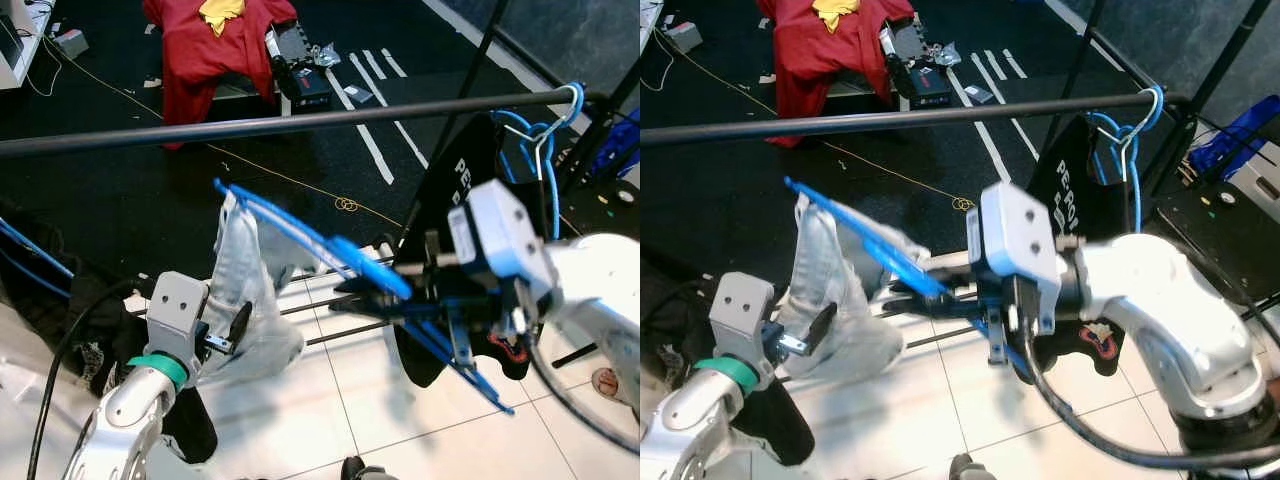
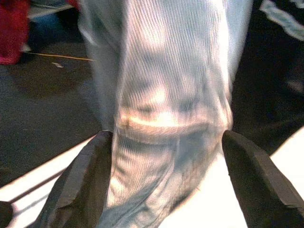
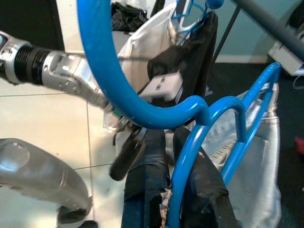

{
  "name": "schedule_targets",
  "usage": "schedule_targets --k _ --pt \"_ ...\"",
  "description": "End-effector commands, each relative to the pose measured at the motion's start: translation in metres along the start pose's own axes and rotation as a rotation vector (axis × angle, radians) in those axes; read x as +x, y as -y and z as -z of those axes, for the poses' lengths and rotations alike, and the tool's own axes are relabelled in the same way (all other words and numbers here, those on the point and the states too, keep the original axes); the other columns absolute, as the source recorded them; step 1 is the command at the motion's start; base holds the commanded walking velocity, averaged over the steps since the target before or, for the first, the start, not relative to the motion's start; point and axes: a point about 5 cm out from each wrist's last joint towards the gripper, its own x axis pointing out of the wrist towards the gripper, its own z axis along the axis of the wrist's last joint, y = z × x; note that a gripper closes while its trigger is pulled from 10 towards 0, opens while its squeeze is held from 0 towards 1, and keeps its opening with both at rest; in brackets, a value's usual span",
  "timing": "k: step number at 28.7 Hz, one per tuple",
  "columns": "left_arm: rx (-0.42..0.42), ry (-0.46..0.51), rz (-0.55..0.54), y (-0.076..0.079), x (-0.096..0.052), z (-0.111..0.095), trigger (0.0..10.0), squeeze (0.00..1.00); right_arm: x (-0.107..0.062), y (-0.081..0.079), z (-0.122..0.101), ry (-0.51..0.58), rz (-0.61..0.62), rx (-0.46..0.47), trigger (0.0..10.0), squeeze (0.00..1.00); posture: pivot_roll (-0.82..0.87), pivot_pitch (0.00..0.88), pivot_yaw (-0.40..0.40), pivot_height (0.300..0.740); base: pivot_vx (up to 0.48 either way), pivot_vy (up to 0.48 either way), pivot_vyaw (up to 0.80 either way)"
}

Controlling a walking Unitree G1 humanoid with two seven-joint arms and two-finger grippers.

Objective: Hang hanger

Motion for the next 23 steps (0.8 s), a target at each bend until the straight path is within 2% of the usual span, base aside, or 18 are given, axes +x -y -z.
schedule_targets --k 1,4,7,9,16,17,20,21,22,23 --pt "-0.027 -0.049 0.026 0.005 -0.001 0.011 10.0 0.0 -0.003 0.001 -0.011 0.045 0.013 -0.055 10.0 0.0 -0.19 0.15 0.038 0.74 0.0 0.0 0.0" --pt "-0.139 -0.051 0.111 0.036 0.021 0.014 10.0 0.0 0.003 0.01 -0.025 0.101 0.01 -0.098 10.0 0.0 -0.2 0.143 0.035 0.74 0.0 0.0 0.0" --pt "-0.157 -0.051 0.132 0.042 0.025 0.015 10.0 0.0 0.004 0.012 -0.027 0.109 0.01 -0.106 10.0 0.0 -0.2 0.143 0.035 0.74 0.0 0.0 0.0" --pt "-0.208 -0.036 0.189 0.053 0.03 0.011 10.0 0.0 0.004 0.015 -0.029 0.108 0.024 -0.12 10.0 0.0 -0.21 0.142 0.036 0.74 0.0 0.0 0.0" --pt "-0.257 -0.019 0.265 0.066 0.03 0.005 10.0 0.0 0.003 0.022 -0.026 0.086 0.086 -0.128 10.0 0.0 -0.21 0.145 0.034 0.74 0.0 0.0 0.0" --pt "-0.26 -0.018 0.27 0.068 0.03 0.004 8.5 0.0 0.003 0.024 -0.024 0.081 0.099 -0.126 10.0 0.0 -0.21 0.147 0.035 0.74 0.0 0.0 0.0" --pt "-0.264 -0.016 0.274 0.069 0.03 0.004 8.5 0.0 0.004 0.025 -0.022 0.076 0.109 -0.125 10.0 0.0 -0.21 0.147 0.035 0.74 0.0 0.0 0.0" --pt "-0.266 -0.015 0.28 0.07 0.03 0.003 3.7 0.0 0.004 0.025 -0.02 0.075 0.118 -0.121 10.0 0.0 -0.21 0.148 0.036 0.74 0.0 0.0 0.0" --pt "-0.266 -0.015 0.28 0.07 0.03 0.003 3.7 0.0 0.004 0.025 -0.02 0.075 0.118 -0.121 10.0 0.0 -0.21 0.148 0.036 0.74 0.0 0.0 0.0" --pt "-0.265 -0.014 0.285 0.072 0.029 0.003 0.4 0.0 0.004 0.026 -0.019 0.075 0.123 -0.119 10.0 0.0 -0.21 0.149 0.038 0.74 0.0 0.0 0.0"
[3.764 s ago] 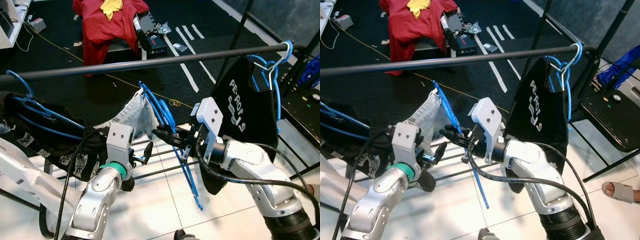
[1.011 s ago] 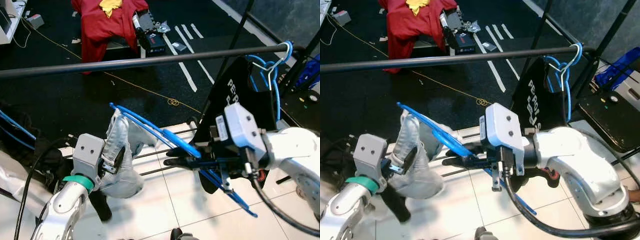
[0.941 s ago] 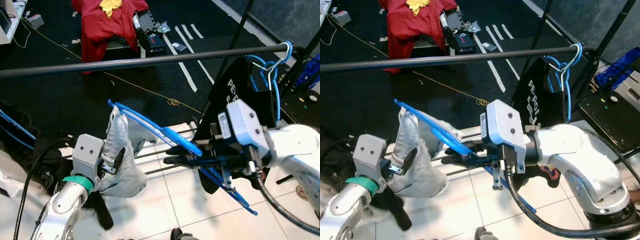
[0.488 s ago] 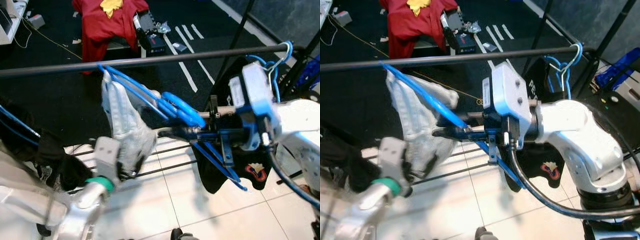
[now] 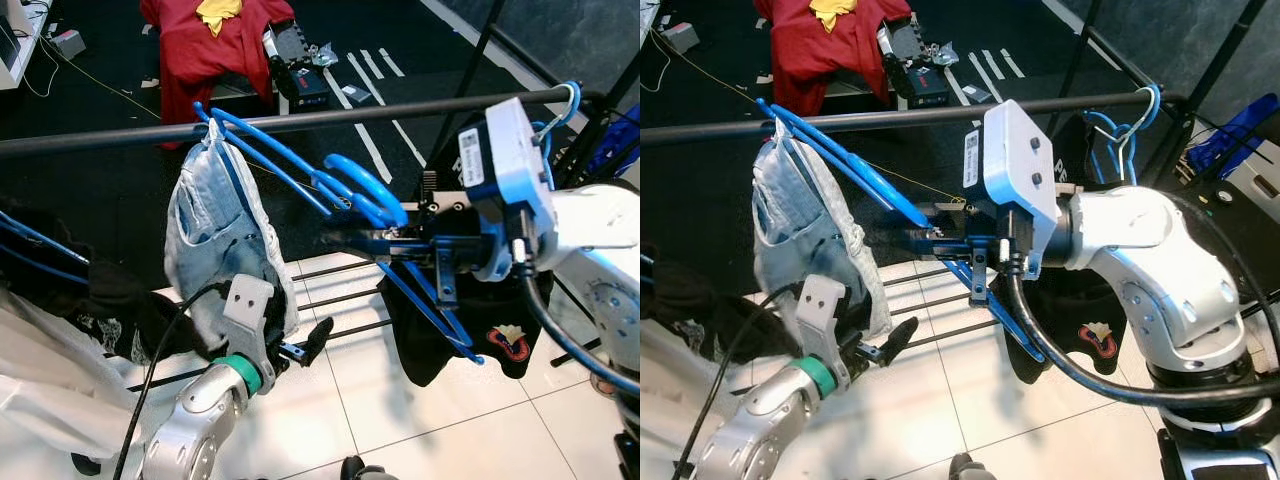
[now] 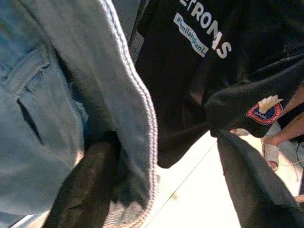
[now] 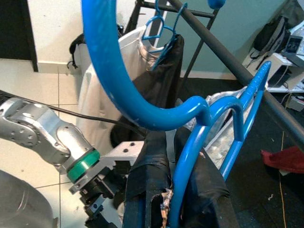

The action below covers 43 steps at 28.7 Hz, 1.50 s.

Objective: Hang hanger

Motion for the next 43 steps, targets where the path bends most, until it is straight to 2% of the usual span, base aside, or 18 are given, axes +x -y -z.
schedule_targets --k 1,5,13,17,22,23,24,25,26,28,30,33,38,43 --pt "-0.003 -0.02 0.017 0.005 -0.002 0.006 0.0 0.0 -0.001 0.002 -0.007 0.026 0.031 -0.05 10.0 0.0 -0.2 0.15 0.039 0.74 0.0 0.0 0.0" --pt "0.034 -0.028 0.005 0.005 -0.002 0.009 0.0 0.0 -0.001 0.002 -0.006 0.026 0.034 -0.048 10.0 0.0 -0.2 0.149 0.039 0.74 0.0 0.0 0.0" --pt "0.04 -0.031 -0.008 0.002 -0.003 0.009 0.0 0.0 -0.001 0.003 -0.005 0.026 0.035 -0.046 10.0 0.0 -0.2 0.149 0.039 0.74 0.0 0.0 0.0" --pt "0.041 -0.033 -0.043 -0.008 -0.009 0.008 0.0 0.0 0.0 0.001 -0.001 0.02 0.035 -0.042 10.0 0.0 -0.2 0.149 0.04 0.74 0.0 0.0 0.0" --pt "0.033 -0.045 -0.069 -0.012 -0.013 0.006 0.0 0.0 0.001 0.001 0.005 0.009 0.057 -0.038 10.0 0.0 -0.19 0.148 0.039 0.74 0.0 0.0 0.0" --pt "0.018 -0.055 -0.078 -0.012 -0.015 0.005 3.3 0.0 0.003 0.001 0.011 -0.001 0.084 -0.03 10.0 0.0 -0.19 0.148 0.037 0.74 0.0 0.0 0.0" --pt "0.004 -0.064 -0.089 -0.012 -0.016 0.004 10.0 0.0 0.005 0.0 0.02 -0.027 0.127 -0.028 10.0 0.0 -0.19 0.15 0.036 0.74 0.0 0.0 0.0" --pt "0.004 -0.064 -0.089 -0.012 -0.016 0.004 10.0 0.0 0.005 0.0 0.02 -0.027 0.127 -0.028 10.0 0.0 -0.19 0.15 0.036 0.74 0.0 0.0 0.0" --pt "-0.01 -0.071 -0.092 -0.01 -0.017 0.002 10.0 0.0 0.008 0.0 0.033 -0.055 0.197 -0.005 10.0 0.0 -0.18 0.151 0.035 0.74 0.0 0.0 0.0" --pt "-0.01 -0.071 -0.092 -0.01 -0.017 0.002 10.0 0.0 0.008 0.0 0.033 -0.055 0.197 -0.005 10.0 0.0 -0.18 0.151 0.035 0.74 0.0 0.0 0.0" --pt "-0.099 -0.028 -0.075 0.001 -0.013 -0.013 10.0 0.0 0.019 -0.009 0.064 -0.065 0.357 0.125 10.0 0.0 -0.18 0.156 0.038 0.74 0.0 0.0 0.0" --pt "-0.172 0.043 -0.027 0.012 -0.007 -0.036 10.0 0.0 0.028 -0.022 0.082 -0.053 0.438 0.224 10.0 0.0 -0.18 0.159 0.041 0.74 0.0 0.0 0.0" --pt "-0.174 0.058 -0.012 0.014 -0.005 -0.042 10.0 0.0 0.029 -0.024 0.086 -0.052 0.462 0.236 10.0 0.0 -0.18 0.159 0.041 0.74 0.0 0.0 0.0" --pt "-0.122 0.046 0.039 0.013 -0.007 -0.052 10.0 0.0 0.027 -0.015 0.096 -0.086 0.565 0.179 10.0 0.0 -0.18 0.168 0.06 0.74 0.0 0.0 0.0"
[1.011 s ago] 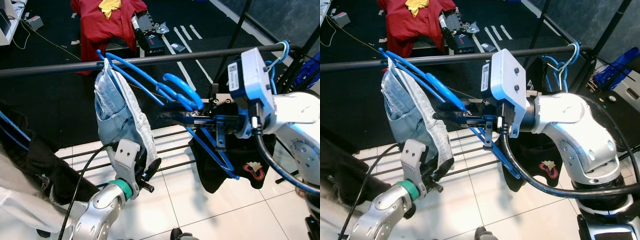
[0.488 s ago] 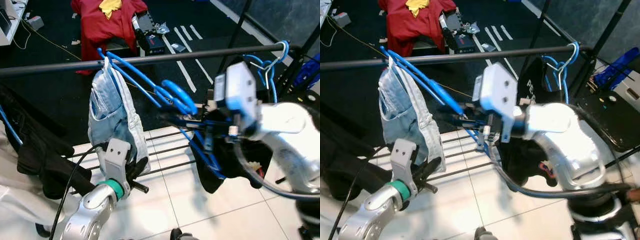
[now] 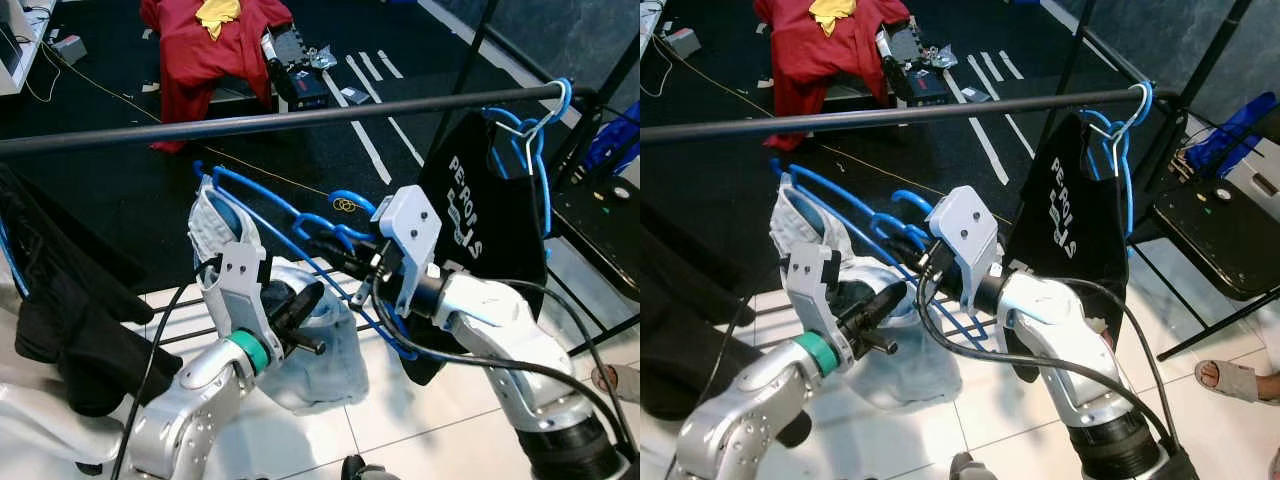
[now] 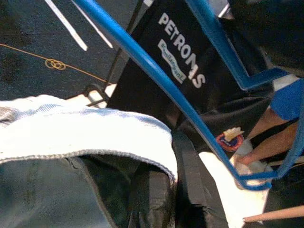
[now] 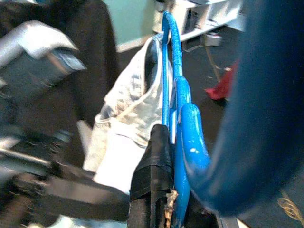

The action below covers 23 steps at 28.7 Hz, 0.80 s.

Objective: Hang hanger

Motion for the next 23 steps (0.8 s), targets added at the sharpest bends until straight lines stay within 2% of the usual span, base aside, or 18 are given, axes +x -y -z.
schedule_targets --k 1,3,5,6,7,9,12,17,20,23 --pt "0.009 0.005 0.022 0.003 -0.002 -0.003 10.0 0.0 0.0 0.004 -0.005 0.034 0.035 -0.03 10.0 0.0 -0.18 0.168 0.06 0.74 0.0 0.0 0.0" --pt "0.024 -0.006 0.022 0.001 -0.004 -0.003 10.0 0.0 0.0 0.007 -0.006 0.042 0.056 -0.042 10.0 0.0 -0.18 0.168 0.06 0.74 0.0 0.0 0.0" --pt "0.118 -0.064 0.019 -0.006 -0.012 0.004 10.0 0.0 0.004 0.013 -0.008 0.061 0.114 -0.065 10.0 0.0 -0.18 0.168 0.057 0.74 0.0 0.0 0.0" --pt "0.118 -0.064 0.019 -0.006 -0.012 0.004 10.0 0.0 0.004 0.013 -0.008 0.061 0.114 -0.065 10.0 0.0 -0.18 0.168 0.057 0.74 0.0 0.0 0.0" --pt "0.162 -0.108 0.01 -0.012 -0.017 0.01 10.0 0.0 0.006 0.016 -0.008 0.067 0.153 -0.068 10.0 0.0 -0.17 0.17 0.054 0.74 0.0 0.0 0.0" --pt "0.187 -0.141 -0.006 -0.017 -0.022 0.015 10.0 0.0 0.007 0.02 -0.008 0.065 0.193 -0.071 10.0 0.0 -0.17 0.172 0.052 0.74 0.0 0.0 0.0" --pt "0.176 -0.192 -0.026 -0.022 -0.028 0.026 10.0 0.0 0.008 0.032 -0.004 0.056 0.306 -0.088 10.0 0.0 -0.17 0.176 0.052 0.74 0.0 0.0 0.0" --pt "0.154 -0.214 -0.024 -0.02 -0.029 0.033 10.0 0.0 0.008 0.038 -0.001 0.051 0.369 -0.105 10.0 0.0 -0.17 0.178 0.053 0.74 0.0 0.0 0.0" --pt "0.107 -0.213 0.011 -0.011 -0.025 0.035 10.0 0.0 0.015 0.038 0.005 0.039 0.439 -0.136 10.0 0.0 -0.17 0.178 0.054 0.74 0.0 0.0 0.0" --pt "0.134 -0.177 0.044 -0.004 -0.016 0.029 10.0 0.0 0.022 0.035 0.005 0.052 0.459 -0.124 10.0 0.0 -0.17 0.176 0.055 0.74 0.0 0.0 0.0"
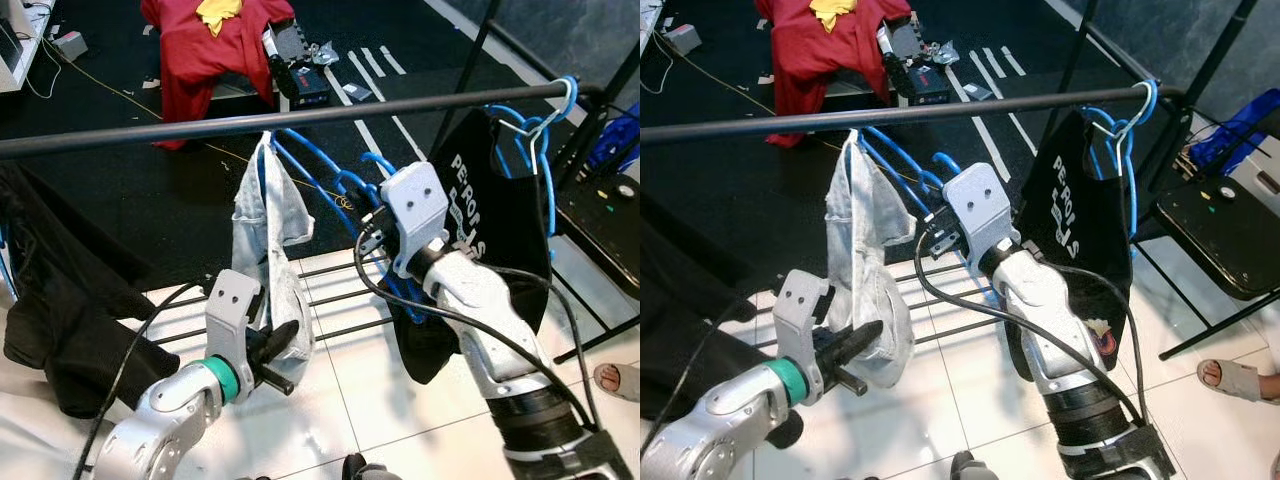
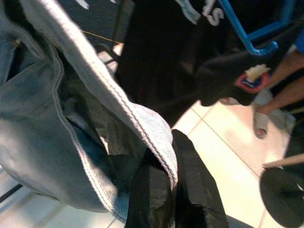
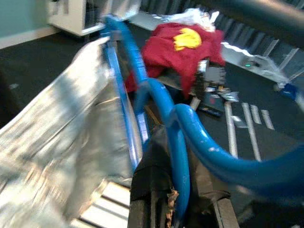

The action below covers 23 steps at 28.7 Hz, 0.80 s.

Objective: Hang hanger

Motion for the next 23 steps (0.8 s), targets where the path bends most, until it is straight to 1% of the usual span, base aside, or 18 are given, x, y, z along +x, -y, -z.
schedule_targets --k 1,4,5,6,7,8,9,12,13,15,16,17,20,22,23 --pt "0.017 0.034 0.027 0.006 0.006 -0.005 10.0 0.0 0.003 -0.002 -0.008 0.054 0.029 0.004 10.0 0.0 -0.17 0.176 0.055 0.74 0.0 0.0 0.0" --pt "0.031 0.056 0.03 0.008 0.009 -0.009 10.0 0.0 0.004 -0.004 -0.009 0.061 0.03 0.013 10.0 0.0 -0.17 0.176 0.055 0.74 0.0 0.0 0.0" --pt "0.066 0.073 0.017 0.009 0.012 -0.012 10.0 0.0 0.005 -0.007 -0.011 0.075 0.013 0.028 10.0 0.0 -0.17 0.173 0.054 0.74 0.0 0.0 0.0" --pt "0.144 0.095 0.003 0.011 0.017 -0.016 10.0 0.0 0.005 -0.012 -0.017 0.104 -0.052 0.069 10.0 0.0 -0.17 0.172 0.053 0.74 0.0 0.0 0.0" --pt "0.2 0.129 -0.002 0.015 0.021 -0.021 10.0 0.0 0.003 -0.017 -0.024 0.14 -0.116 0.101 10.0 0.0 -0.17 0.17 0.05 0.74 0.0 0.0 0.0" --pt "0.2 0.129 -0.002 0.015 0.021 -0.021 10.0 0.0 0.003 -0.017 -0.024 0.14 -0.116 0.101 10.0 0.0 -0.17 0.17 0.05 0.74 0.0 0.0 0.0" --pt "0.271 0.188 0.005 0.022 0.025 -0.031 10.0 0.0 -0.002 -0.02 -0.036 0.192 -0.207 0.139 10.0 0.0 -0.18 0.169 0.048 0.74 0.0 0.0 0.0" --pt "0.277 0.199 0.007 0.024 0.026 -0.034 10.0 0.0 -0.002 -0.02 -0.038 0.202 -0.216 0.141 10.0 0.0 -0.18 0.169 0.048 0.74 0.0 0.0 0.0" --pt "0.277 0.239 0.005 0.027 0.028 -0.041 10.0 0.0 -0.005 -0.017 -0.045 0.227 -0.234 0.117 10.0 0.0 -0.18 0.168 0.044 0.74 0.0 0.0 0.0" --pt "0.277 0.239 0.005 0.027 0.028 -0.041 10.0 0.0 -0.005 -0.017 -0.045 0.227 -0.234 0.117 10.0 0.0 -0.18 0.168 0.044 0.74 0.0 0.0 0.0" --pt "0.285 0.298 -0.016 0.028 0.031 -0.055 10.0 0.0 -0.009 -0.012 -0.061 0.278 -0.249 0.053 10.0 0.0 -0.19 0.166 0.044 0.74 0.0 0.0 0.0" --pt "0.292 0.309 -0.025 0.028 0.031 -0.058 10.0 0.0 -0.011 -0.011 -0.065 0.288 -0.249 0.038 10.0 0.0 -0.19 0.166 0.044 0.74 0.0 0.0 0.0" --pt "0.297 0.31 -0.03 0.026 0.031 -0.058 10.0 0.0 -0.012 -0.011 -0.065 0.285 -0.238 0.047 10.0 0.0 -0.2 0.165 0.043 0.74 0.0 0.0 0.0" --pt "0.304 0.304 -0.044 0.021 0.03 -0.058 10.0 0.0 -0.01 -0.007 -0.052 0.224 -0.167 0.041 10.0 0.0 -0.2 0.165 0.043 0.74 0.0 0.0 0.0" --pt "0.304 0.304 -0.044 0.021 0.03 -0.058 10.0 0.0 -0.01 -0.007 -0.052 0.224 -0.167 0.041 10.0 0.0 -0.2 0.165 0.043 0.74 0.0 0.0 0.0"
